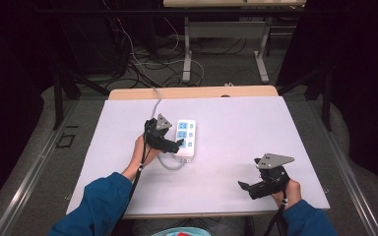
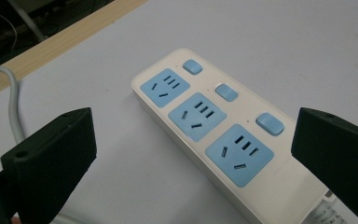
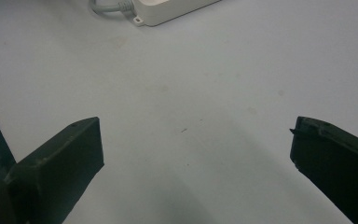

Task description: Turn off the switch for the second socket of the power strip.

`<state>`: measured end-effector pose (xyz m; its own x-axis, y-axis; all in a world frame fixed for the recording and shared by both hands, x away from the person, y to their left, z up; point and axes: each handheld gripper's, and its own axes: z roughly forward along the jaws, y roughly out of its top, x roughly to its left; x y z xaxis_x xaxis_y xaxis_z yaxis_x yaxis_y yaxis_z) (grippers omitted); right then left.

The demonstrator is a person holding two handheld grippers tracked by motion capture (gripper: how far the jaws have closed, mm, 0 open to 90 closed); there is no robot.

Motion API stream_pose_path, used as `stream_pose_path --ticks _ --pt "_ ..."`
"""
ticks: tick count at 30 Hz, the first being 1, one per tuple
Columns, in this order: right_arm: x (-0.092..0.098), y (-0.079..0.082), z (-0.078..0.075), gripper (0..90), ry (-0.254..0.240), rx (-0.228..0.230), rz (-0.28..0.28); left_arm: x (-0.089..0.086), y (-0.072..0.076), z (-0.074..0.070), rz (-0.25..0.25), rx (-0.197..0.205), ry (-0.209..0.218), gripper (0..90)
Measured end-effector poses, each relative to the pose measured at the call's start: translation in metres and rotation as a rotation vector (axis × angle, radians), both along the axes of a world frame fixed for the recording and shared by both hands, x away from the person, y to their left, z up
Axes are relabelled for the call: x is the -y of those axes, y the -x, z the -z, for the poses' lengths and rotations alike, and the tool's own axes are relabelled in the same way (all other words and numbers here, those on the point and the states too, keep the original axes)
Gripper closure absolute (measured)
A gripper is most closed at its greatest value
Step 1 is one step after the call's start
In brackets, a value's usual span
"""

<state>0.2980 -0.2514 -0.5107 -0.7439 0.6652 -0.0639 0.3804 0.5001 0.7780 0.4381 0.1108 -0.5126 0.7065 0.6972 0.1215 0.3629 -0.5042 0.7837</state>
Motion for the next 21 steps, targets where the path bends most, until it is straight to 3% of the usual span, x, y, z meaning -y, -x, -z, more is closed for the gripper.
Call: stream_pose_path --ticks 1,2,3,4,14,15,16,18,21 --pt "0.000 0.000 0.000 2.0 0.002 -0.001 -0.004 0.000 0.000 -0.001 0.004 -0.019 -0.008 0.1" --pt "0.000 0.000 0.000 2.1 -0.007 0.007 0.004 0.001 -0.001 0.001 -0.004 0.001 0.002 0.1" --pt "0.000 0.000 0.000 2.1 0.001 -0.003 0.000 0.001 -0.001 -0.001 0.005 -0.021 -0.002 0.1" --pt "0.000 -0.001 0.000 2.0 0.003 -0.002 -0.007 0.002 -0.002 0.001 -0.005 -0.005 0.005 0.1" --pt "0.000 0.000 0.000 2.1 0.000 -0.003 -0.003 0.006 -0.009 0.003 -0.004 -0.040 0.003 0.0" --pt "0.000 0.000 0.000 2.1 0.001 -0.003 -0.005 0.007 -0.009 0.004 -0.008 -0.027 0.007 0.1" --pt "0.000 0.000 0.000 2.1 0.002 -0.004 -0.005 0.007 -0.010 0.003 0.003 -0.046 -0.006 0.1" --pt "0.000 0.000 0.000 2.1 -0.006 0.007 0.001 0.010 -0.010 0.005 -0.012 -0.037 0.010 0.1" --pt "0.000 0.000 0.000 2.1 0.000 0.001 0.003 0.011 -0.012 0.005 -0.003 -0.049 -0.004 0.6"
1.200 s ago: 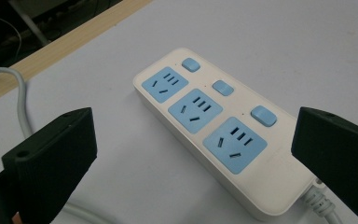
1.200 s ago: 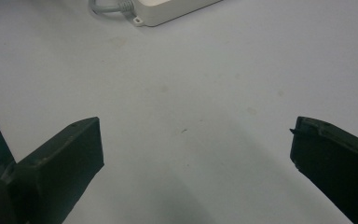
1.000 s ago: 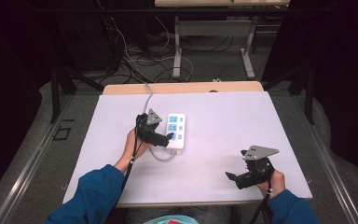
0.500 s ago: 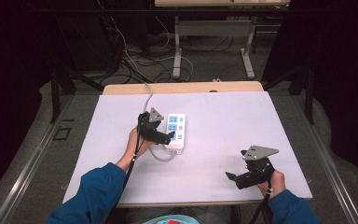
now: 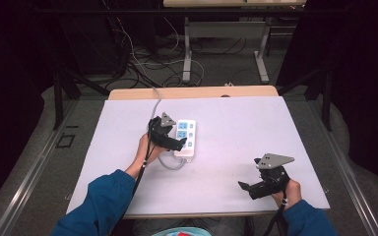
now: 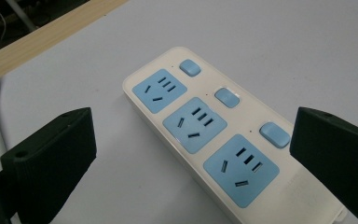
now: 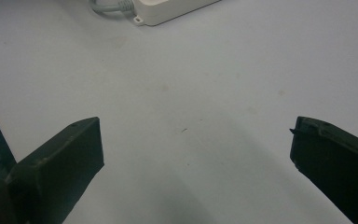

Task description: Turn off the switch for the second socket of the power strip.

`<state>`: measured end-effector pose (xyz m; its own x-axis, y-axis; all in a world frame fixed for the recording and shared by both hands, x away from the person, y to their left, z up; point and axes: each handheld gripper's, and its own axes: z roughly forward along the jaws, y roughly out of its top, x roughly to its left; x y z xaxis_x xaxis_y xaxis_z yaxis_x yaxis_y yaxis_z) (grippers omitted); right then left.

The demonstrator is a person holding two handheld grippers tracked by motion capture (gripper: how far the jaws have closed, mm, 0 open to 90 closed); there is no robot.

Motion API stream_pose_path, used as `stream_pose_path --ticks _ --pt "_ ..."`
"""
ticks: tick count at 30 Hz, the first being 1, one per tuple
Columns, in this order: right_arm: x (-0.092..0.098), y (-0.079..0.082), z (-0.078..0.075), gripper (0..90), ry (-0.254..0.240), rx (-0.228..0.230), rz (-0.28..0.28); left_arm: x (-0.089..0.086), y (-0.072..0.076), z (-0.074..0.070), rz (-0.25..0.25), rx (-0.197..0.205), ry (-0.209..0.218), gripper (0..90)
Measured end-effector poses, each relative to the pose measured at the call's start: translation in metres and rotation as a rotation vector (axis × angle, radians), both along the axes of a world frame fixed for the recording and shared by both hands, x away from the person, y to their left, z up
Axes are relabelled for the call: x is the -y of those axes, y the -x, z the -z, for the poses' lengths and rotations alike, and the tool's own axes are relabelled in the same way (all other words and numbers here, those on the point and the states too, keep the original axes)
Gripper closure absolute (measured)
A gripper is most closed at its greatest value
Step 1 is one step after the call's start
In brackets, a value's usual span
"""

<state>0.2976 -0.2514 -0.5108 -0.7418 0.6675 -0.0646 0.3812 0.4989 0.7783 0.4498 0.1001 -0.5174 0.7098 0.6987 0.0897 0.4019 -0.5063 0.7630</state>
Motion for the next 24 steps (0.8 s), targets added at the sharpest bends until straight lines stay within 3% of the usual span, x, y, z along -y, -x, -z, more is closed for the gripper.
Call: stream_pose_path --ticks 8,11,15,19,20,24 --pt "0.000 0.000 0.000 2.1 0.003 -0.006 -0.001 0.005 -0.005 0.003 -0.005 -0.007 0.000 2.8" --pt "0.000 0.000 0.000 2.1 0.002 -0.001 0.000 0.006 -0.007 0.004 0.005 -0.021 0.004 13.7" --pt "0.000 0.000 0.000 2.1 0.003 0.002 -0.002 0.008 -0.007 0.005 0.009 -0.009 0.018 26.9" --pt "0.000 0.000 0.000 2.2 0.000 -0.003 0.003 0.012 -0.007 0.005 0.033 -0.016 0.000 39.8" --pt "0.000 0.000 0.000 2.2 0.002 -0.008 0.001 0.014 -0.007 0.006 0.031 -0.001 0.006 42.4" --pt "0.000 0.000 0.000 2.2 0.002 -0.002 0.004 0.016 -0.008 0.007 0.059 -0.013 0.024 55.8"
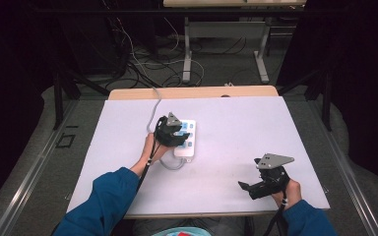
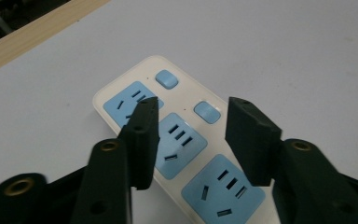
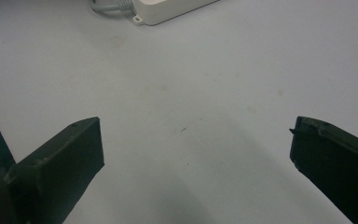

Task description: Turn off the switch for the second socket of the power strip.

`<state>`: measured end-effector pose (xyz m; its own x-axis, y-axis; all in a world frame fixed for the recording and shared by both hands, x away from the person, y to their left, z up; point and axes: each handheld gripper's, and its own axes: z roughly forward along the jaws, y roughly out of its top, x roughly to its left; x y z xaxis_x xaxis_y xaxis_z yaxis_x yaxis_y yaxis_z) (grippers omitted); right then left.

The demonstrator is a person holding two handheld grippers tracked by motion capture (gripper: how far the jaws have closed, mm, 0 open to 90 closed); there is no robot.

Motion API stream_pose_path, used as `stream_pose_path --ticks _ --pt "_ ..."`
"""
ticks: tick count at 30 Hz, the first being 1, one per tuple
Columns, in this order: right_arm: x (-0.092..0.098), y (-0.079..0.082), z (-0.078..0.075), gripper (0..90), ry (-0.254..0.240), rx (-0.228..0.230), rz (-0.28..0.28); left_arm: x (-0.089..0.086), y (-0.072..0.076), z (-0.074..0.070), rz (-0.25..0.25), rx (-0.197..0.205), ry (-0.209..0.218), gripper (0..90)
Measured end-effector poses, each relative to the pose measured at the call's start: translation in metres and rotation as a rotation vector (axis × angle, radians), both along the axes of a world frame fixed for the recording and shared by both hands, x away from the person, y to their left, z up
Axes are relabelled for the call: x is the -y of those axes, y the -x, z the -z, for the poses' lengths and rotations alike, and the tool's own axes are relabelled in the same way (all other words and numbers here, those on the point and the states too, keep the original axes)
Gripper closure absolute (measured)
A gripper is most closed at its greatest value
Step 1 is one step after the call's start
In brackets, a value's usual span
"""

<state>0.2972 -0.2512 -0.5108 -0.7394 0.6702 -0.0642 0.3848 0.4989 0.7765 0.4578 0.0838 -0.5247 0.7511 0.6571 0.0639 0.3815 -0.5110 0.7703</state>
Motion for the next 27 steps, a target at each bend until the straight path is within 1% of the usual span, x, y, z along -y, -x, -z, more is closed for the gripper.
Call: stream_pose_path --ticks 1,2,4,5,6,7,8,9,11,14,15,16,17,18,19,21,23,24,26,27 --pt "0.000 0.000 0.000 2.2 -0.001 -0.001 -0.001 0.000 -0.001 -0.001 0.017 -0.012 -0.002 58.7" --pt "0.000 0.000 0.000 2.2 -0.001 -0.001 0.000 0.001 -0.001 0.000 0.006 0.001 0.006 61.2" --pt "0.000 0.000 0.000 2.2 0.003 0.005 -0.003 0.002 -0.002 0.000 0.013 -0.001 0.016 66.9" --pt "0.000 0.000 0.000 2.2 0.003 -0.001 -0.007 0.001 -0.002 -0.001 0.022 -0.015 0.008 69.5" --pt "0.000 0.000 0.000 2.2 0.002 -0.006 -0.003 0.002 -0.004 0.000 0.019 0.004 0.017 72.5" --pt "0.000 0.000 0.000 2.2 0.003 0.003 0.001 0.002 -0.004 0.000 0.022 0.004 0.019 74.9" --pt "0.000 0.000 0.000 2.2 0.003 0.002 0.001 0.002 -0.005 0.000 0.023 0.003 0.032 77.1" --pt "0.000 0.000 0.000 2.3 0.001 0.000 0.001 0.003 -0.005 0.000 0.022 -0.006 0.042 79.5" --pt "0.000 0.000 0.000 2.2 0.002 -0.004 0.001 0.003 -0.006 0.000 0.036 -0.010 0.040 83.7" --pt "0.000 0.000 0.000 2.3 0.002 -0.004 0.001 0.004 -0.008 0.002 0.038 0.000 0.045 88.6" --pt "0.000 0.000 0.000 2.3 0.003 -0.005 0.001 0.005 -0.008 0.002 0.048 -0.015 0.049 89.8" --pt "0.000 0.000 0.000 2.3 0.002 -0.003 0.005 0.006 -0.008 0.003 0.044 -0.015 0.054 90.0" --pt "0.000 0.000 0.000 2.3 0.001 -0.001 0.006 0.006 -0.009 0.002 0.059 -0.026 0.042 90.0" --pt "0.000 0.000 0.000 2.3 0.001 -0.001 0.005 0.008 -0.009 0.004 0.052 -0.013 0.054 90.0" --pt "0.000 0.000 0.000 2.3 0.003 0.001 0.006 0.008 -0.010 0.004 0.065 -0.014 0.035 90.0" --pt "0.000 0.000 0.000 2.3 0.003 -0.001 0.003 0.010 -0.010 0.005 0.065 -0.002 0.035 90.0" --pt "0.000 0.000 0.000 2.3 0.001 -0.002 0.006 0.011 -0.010 0.005 0.078 -0.018 0.022 90.0" --pt "0.000 0.000 0.000 2.3 0.001 -0.002 0.005 0.012 -0.011 0.007 0.072 -0.005 0.027 90.0" --pt "0.000 0.000 0.000 2.3 0.005 -0.007 0.003 0.012 -0.011 0.008 0.071 -0.017 0.030 90.0" --pt "0.000 0.000 0.000 2.3 0.003 -0.005 0.005 0.011 -0.013 0.007 0.079 -0.020 0.021 90.0"
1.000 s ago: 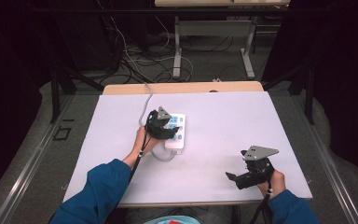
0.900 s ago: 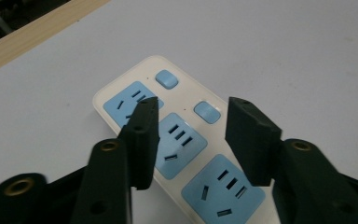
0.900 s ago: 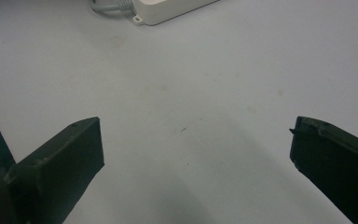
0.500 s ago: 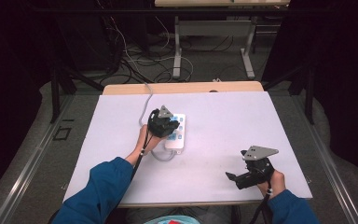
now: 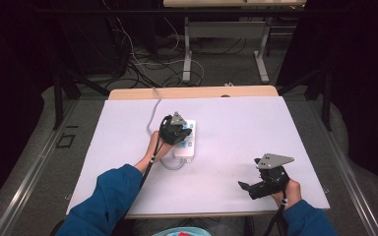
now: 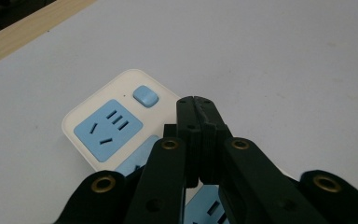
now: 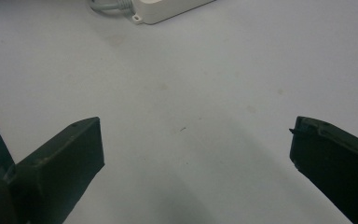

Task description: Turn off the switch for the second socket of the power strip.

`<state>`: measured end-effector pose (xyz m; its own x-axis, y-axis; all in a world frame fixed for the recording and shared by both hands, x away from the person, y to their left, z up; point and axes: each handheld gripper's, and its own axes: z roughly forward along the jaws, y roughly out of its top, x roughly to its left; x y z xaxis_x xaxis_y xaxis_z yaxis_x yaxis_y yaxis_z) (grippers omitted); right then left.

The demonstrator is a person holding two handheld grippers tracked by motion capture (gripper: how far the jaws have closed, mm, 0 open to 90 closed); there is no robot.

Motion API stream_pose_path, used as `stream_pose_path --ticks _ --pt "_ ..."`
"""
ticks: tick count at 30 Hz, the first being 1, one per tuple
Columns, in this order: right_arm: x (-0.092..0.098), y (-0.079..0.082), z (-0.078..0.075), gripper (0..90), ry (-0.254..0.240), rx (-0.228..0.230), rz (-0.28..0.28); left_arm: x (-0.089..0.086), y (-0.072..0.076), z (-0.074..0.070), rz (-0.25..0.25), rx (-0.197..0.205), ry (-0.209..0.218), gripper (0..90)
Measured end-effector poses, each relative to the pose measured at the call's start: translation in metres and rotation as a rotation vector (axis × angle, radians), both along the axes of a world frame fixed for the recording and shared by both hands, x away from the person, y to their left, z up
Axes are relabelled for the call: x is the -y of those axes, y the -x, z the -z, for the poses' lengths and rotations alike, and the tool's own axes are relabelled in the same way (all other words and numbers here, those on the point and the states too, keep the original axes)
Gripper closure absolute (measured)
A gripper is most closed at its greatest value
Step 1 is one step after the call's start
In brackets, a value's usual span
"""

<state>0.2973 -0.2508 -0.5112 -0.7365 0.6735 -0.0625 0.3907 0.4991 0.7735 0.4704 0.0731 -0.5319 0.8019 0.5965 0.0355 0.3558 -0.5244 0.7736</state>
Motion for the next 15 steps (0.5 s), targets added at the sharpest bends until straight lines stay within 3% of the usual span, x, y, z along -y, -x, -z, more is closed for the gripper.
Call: stream_pose_path --ticks 5,15 --pt "-0.0001 -0.0001 0.0001 2.3 0.001 0.001 0.000 0.0020 -0.0010 0.0047 -0.016 -0.006 0.012 90.0" --pt "0.0001 0.0001 0.0000 2.4 0.000 -0.005 -0.002 0.0061 -0.0028 0.0076 0.003 -0.021 -0.018 90.0"
